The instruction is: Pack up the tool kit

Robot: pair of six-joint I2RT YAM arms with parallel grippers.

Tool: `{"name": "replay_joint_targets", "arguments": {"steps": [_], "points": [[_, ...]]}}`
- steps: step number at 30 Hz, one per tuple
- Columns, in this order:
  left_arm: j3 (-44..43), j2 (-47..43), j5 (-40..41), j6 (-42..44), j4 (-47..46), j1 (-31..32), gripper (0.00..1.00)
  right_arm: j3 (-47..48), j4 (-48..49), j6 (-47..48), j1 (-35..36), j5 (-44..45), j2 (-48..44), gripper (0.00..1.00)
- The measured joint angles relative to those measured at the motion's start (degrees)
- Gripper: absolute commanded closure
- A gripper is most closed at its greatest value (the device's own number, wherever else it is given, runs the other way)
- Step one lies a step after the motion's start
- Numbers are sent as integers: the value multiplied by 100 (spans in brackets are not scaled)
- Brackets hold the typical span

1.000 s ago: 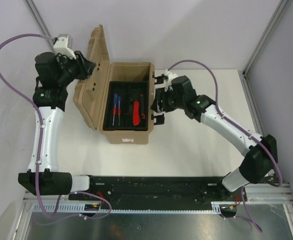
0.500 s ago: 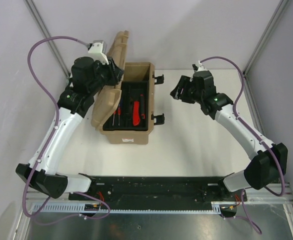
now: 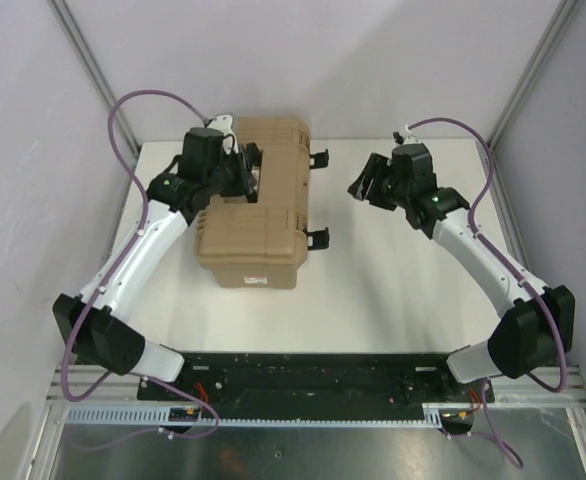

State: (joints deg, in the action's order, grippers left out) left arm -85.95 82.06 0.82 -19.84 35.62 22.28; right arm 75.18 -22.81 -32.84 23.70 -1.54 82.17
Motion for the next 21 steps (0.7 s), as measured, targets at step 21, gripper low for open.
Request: {"name": "replay_joint_targets", "arguments": {"steps": [21], "points": [[509, -284, -782, 291, -170, 896, 28, -2710, 1038, -1014, -365, -817, -673, 22]]}}
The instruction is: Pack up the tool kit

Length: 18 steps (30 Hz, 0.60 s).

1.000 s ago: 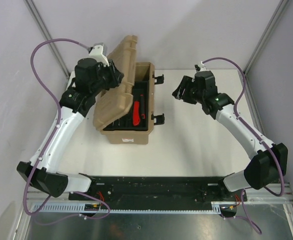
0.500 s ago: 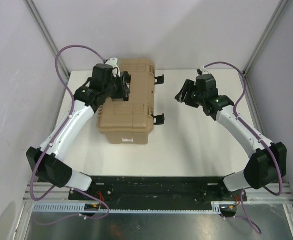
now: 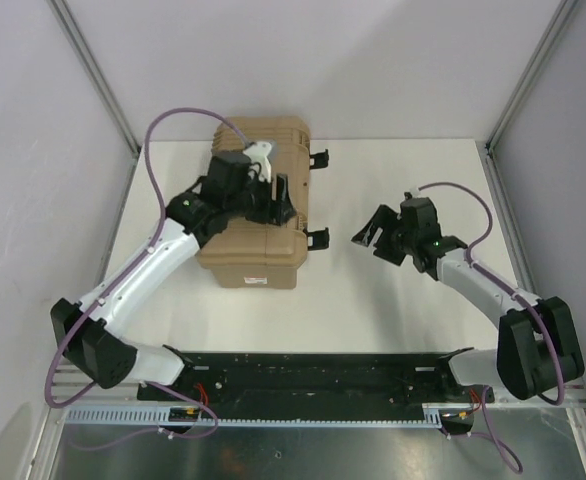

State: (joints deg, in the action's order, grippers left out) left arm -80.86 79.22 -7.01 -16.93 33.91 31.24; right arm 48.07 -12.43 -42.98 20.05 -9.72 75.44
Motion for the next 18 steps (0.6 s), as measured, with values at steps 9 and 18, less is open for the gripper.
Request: {"name": "replay_joint_targets", "arguments": {"steps": [9, 18], "points": [[1220, -640, 881, 197, -673, 603, 27, -957, 1469, -999, 382, -411, 166, 24], [2321, -1123, 1488, 197, -1939, 914, 29, -973, 3442, -1886, 1115, -315, 1362, 27]]}}
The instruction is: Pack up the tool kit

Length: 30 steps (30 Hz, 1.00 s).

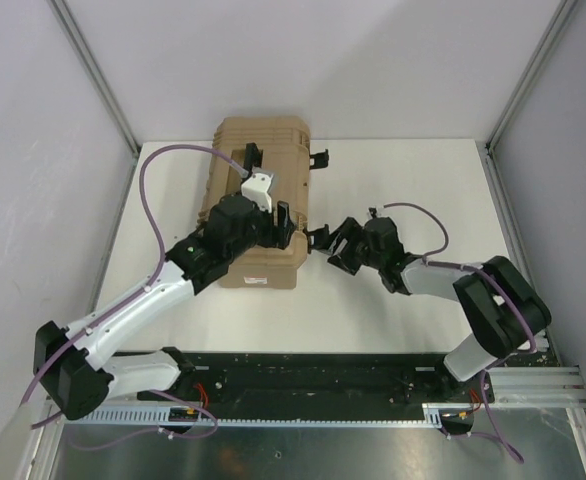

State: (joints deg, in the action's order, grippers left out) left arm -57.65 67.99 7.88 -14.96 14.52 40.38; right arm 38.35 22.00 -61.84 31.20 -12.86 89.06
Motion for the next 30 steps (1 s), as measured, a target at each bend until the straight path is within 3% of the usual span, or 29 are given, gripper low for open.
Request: {"name": "replay_joint_targets", "arguments": {"steps": [7, 14, 21, 25, 30], "points": [[201, 70, 693, -4, -328, 363, 32, -11, 809, -308, 157, 151, 179, 26], [103, 271, 1104, -160, -387, 452, 34, -11, 914, -376, 153, 140, 48, 26], [68, 308, 1399, -529, -323, 463, 44, -284, 1189, -710, 210, 201, -20, 33], [70, 310, 1502, -732, -321, 461, 47, -1152, 2142, -1298, 251, 297, 46, 37], [81, 310, 1620, -868, -304, 461, 60, -1604, 4006, -2308, 343, 376, 1172, 42]]}}
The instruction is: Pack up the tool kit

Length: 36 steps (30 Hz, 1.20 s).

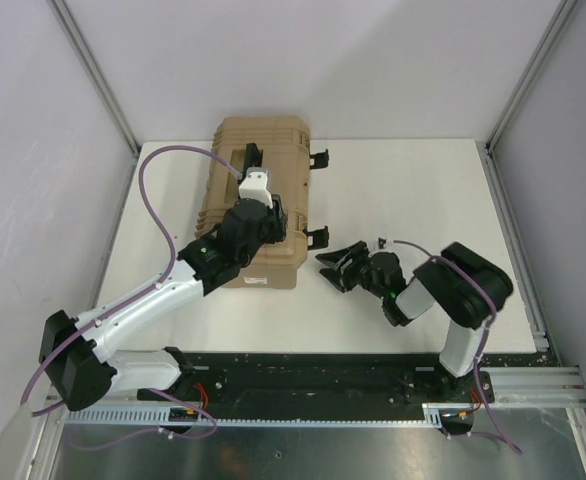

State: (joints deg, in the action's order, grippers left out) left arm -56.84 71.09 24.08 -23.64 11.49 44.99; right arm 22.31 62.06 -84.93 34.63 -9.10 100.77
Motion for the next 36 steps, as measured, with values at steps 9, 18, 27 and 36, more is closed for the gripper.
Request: {"name": "replay_joint_targets", "arguments": {"steps": [9, 18, 27, 36], "points": [[76, 0, 68, -234, -63, -11, 76, 85, 994, -1207, 358, 387, 765, 50], [208, 138, -260, -448, -577, 105, 78, 240, 1241, -1729, 402, 916, 761, 50], [214, 168, -214, -544, -621, 127, 81, 409, 1233, -2361, 748, 1432, 675, 50], [214, 168, -181, -599, -608, 127, 82, 409, 1102, -2806, 1032, 2044, 531, 52]]}}
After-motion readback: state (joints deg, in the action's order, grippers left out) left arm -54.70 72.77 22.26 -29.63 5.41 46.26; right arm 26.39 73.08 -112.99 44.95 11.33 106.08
